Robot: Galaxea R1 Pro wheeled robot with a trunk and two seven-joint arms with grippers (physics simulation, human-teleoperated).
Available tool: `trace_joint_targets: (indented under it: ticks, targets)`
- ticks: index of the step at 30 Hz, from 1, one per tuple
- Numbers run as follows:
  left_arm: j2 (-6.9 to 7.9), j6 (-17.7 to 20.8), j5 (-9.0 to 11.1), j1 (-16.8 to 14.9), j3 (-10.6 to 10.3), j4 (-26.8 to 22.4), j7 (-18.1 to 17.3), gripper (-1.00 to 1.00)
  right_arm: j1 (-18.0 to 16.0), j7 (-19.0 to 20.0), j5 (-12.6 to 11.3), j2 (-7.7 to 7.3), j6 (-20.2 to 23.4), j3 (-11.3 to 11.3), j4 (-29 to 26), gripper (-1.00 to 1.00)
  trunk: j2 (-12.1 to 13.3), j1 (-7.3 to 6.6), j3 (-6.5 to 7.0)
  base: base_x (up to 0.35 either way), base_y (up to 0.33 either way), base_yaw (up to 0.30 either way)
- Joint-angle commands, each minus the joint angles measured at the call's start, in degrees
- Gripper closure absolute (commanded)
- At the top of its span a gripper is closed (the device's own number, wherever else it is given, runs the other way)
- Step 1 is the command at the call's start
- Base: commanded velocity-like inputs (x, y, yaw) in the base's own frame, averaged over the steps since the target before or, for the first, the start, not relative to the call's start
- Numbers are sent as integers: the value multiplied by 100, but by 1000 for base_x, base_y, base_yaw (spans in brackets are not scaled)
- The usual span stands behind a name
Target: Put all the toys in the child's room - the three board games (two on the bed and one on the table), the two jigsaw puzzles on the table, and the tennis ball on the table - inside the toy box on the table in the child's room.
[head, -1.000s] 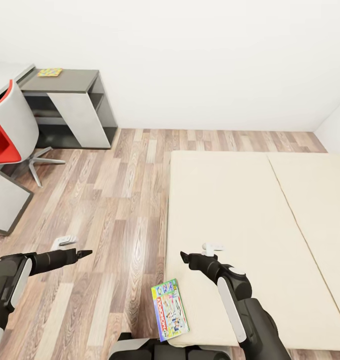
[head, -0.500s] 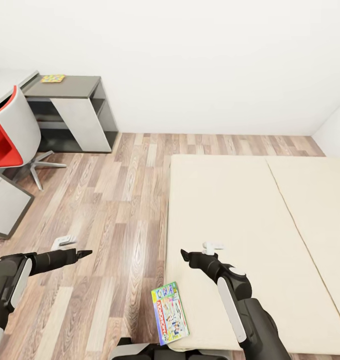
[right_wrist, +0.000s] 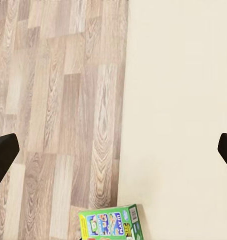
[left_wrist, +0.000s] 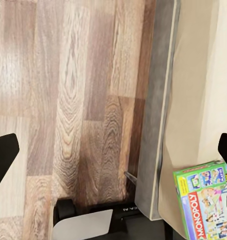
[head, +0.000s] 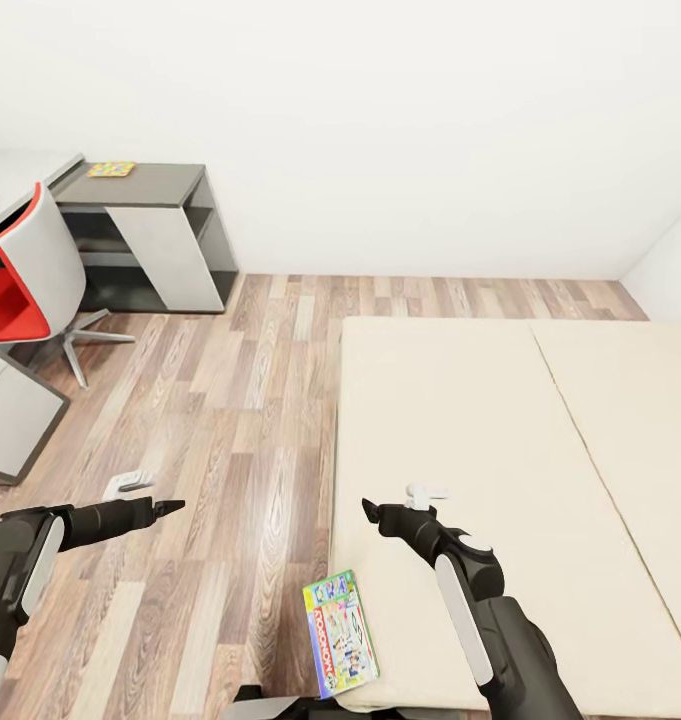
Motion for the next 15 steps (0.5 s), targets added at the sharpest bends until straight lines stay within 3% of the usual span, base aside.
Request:
trace_joint_targets:
  ticks: [1,15]
  targets:
    - [0,46,28,-3,7,-2,-3,-100,-3,13,-5,2,30,-6,-5,-100,-9,3,2,0,0,0]
    - [0,46,21,-3,4,-2,3,-100,-2,15,-11,2,4,-6,8,-100,-9,3,134,0,0,0]
